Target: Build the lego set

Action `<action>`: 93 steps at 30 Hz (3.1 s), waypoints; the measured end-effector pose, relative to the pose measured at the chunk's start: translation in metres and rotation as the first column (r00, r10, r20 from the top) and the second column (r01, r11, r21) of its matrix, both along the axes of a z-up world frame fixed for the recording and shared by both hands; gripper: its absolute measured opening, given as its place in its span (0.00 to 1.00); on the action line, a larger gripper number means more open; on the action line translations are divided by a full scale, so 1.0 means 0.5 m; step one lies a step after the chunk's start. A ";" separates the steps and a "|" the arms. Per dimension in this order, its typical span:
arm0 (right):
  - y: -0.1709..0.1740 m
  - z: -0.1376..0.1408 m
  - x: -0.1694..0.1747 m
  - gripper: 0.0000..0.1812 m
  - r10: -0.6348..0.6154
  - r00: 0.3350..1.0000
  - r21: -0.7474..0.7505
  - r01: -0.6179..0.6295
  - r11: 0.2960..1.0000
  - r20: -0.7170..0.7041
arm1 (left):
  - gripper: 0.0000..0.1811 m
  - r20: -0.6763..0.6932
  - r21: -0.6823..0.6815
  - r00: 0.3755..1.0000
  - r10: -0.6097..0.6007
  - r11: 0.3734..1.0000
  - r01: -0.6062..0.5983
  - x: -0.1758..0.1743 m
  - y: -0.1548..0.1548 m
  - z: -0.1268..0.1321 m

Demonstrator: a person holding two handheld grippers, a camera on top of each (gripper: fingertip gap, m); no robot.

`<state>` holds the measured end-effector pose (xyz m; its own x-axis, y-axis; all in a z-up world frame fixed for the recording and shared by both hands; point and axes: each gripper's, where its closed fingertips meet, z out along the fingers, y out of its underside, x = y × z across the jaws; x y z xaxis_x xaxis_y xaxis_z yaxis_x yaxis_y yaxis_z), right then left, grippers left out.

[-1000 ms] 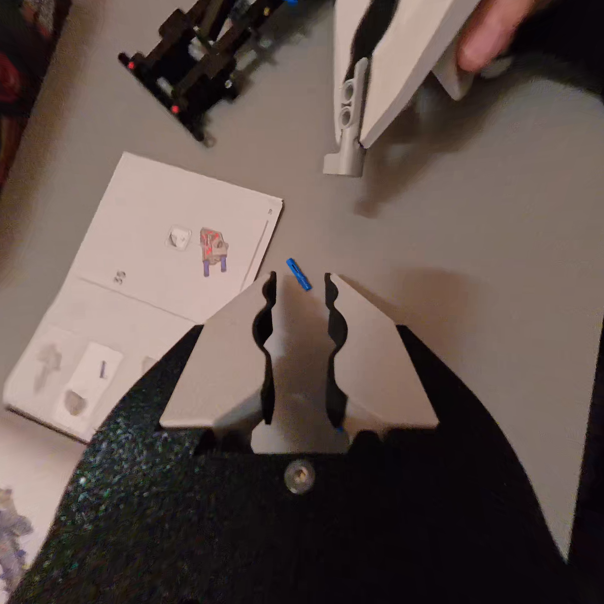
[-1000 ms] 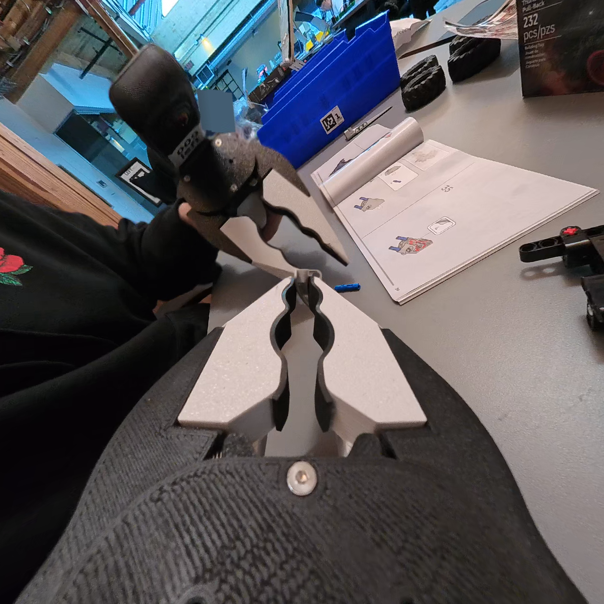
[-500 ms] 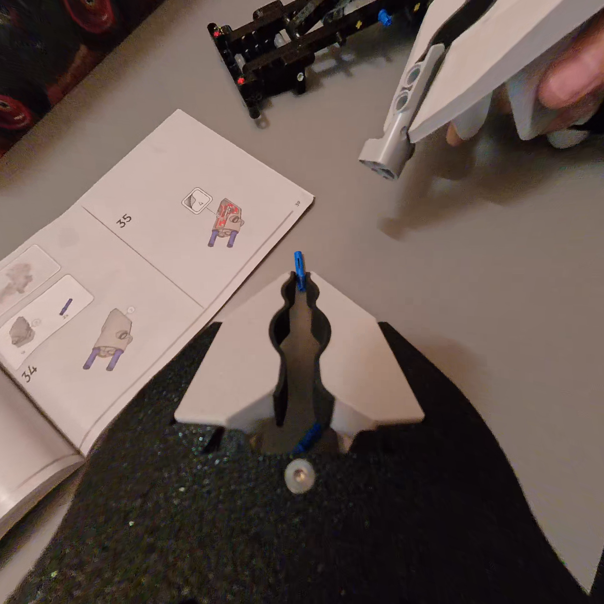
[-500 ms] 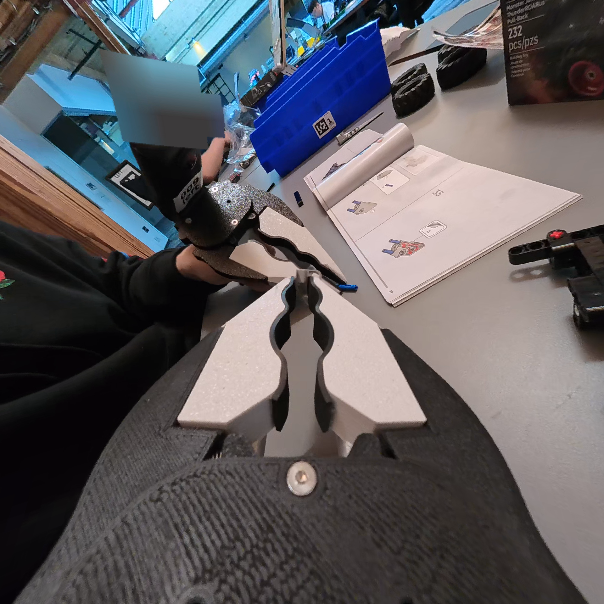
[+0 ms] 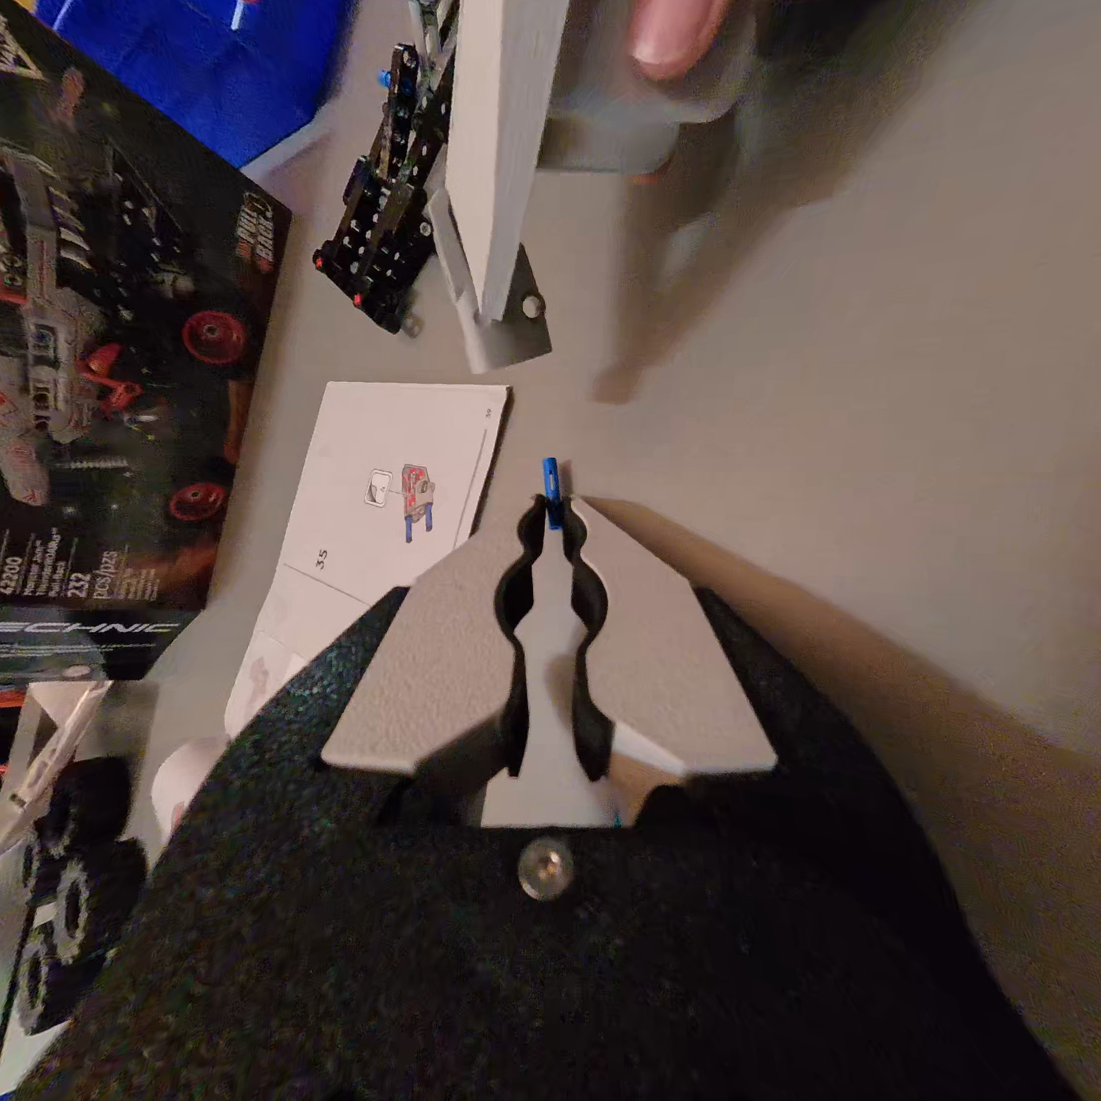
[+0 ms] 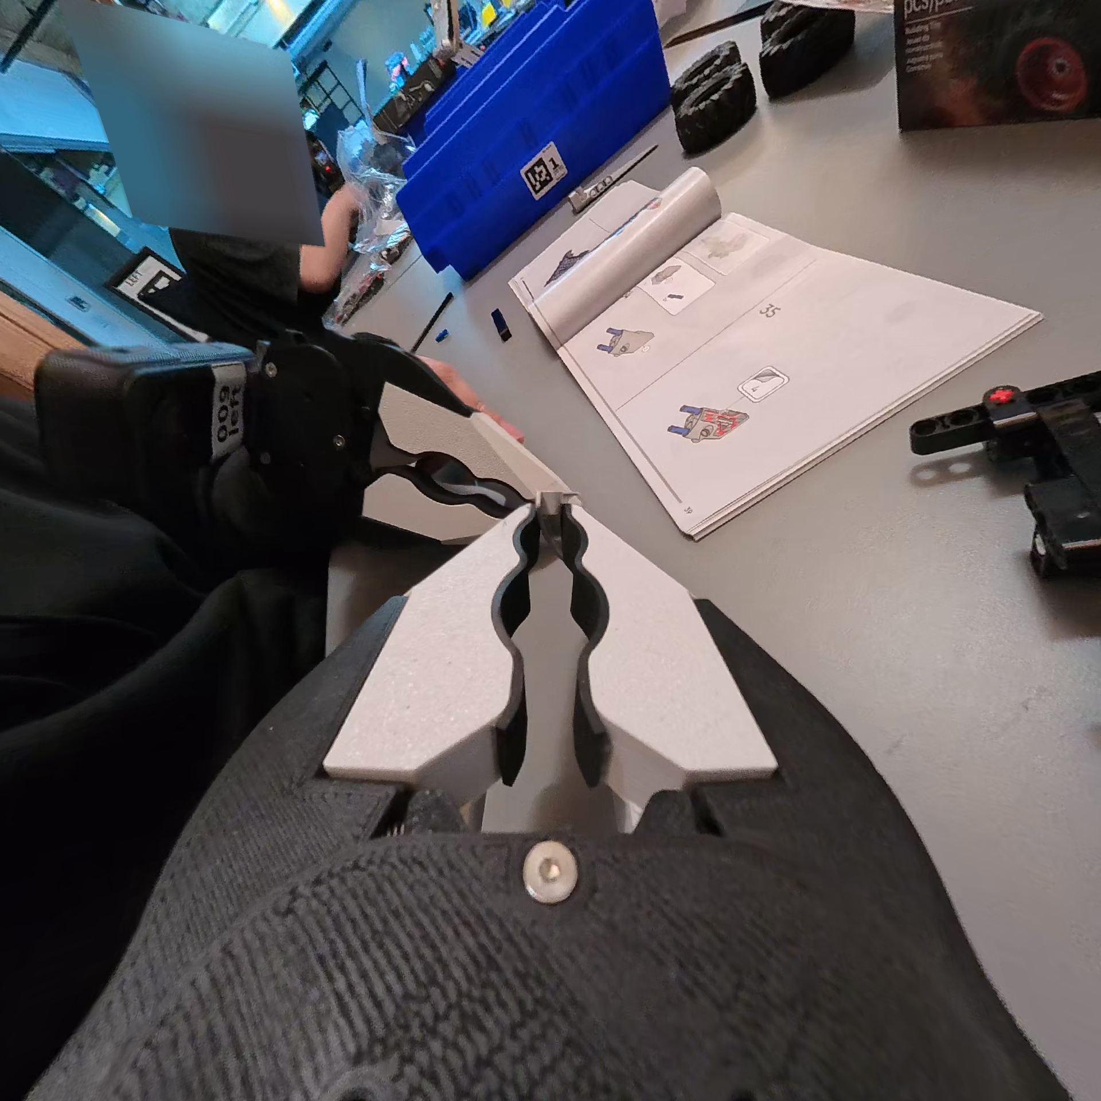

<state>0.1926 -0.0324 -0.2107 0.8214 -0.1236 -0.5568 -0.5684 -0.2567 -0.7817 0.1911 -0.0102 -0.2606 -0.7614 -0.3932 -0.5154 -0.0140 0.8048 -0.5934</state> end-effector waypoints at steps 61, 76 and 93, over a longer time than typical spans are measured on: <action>0.005 0.001 -0.012 0.03 0.057 0.998 0.015 -0.057 0.998 -0.037 | 0.09 -0.514 -0.270 0.851 -0.109 0.962 -0.040 -0.137 0.162 -0.003; 0.006 -0.001 -0.014 0.02 0.060 0.998 0.007 -0.060 0.998 -0.033 | 0.01 -0.425 -0.130 0.874 -0.236 0.971 0.199 -0.165 0.148 -0.006; 0.007 -0.005 -0.016 0.02 0.066 0.997 -0.004 -0.066 0.998 -0.040 | 0.12 -0.225 0.077 0.957 0.182 0.983 -0.168 -0.009 0.270 0.008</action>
<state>0.1847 -0.0289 -0.2133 0.8054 -0.0725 -0.5883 -0.5803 -0.2989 -0.7575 0.1868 0.1250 -0.2567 -0.7839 -0.5065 -0.3591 -0.2886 0.8094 -0.5115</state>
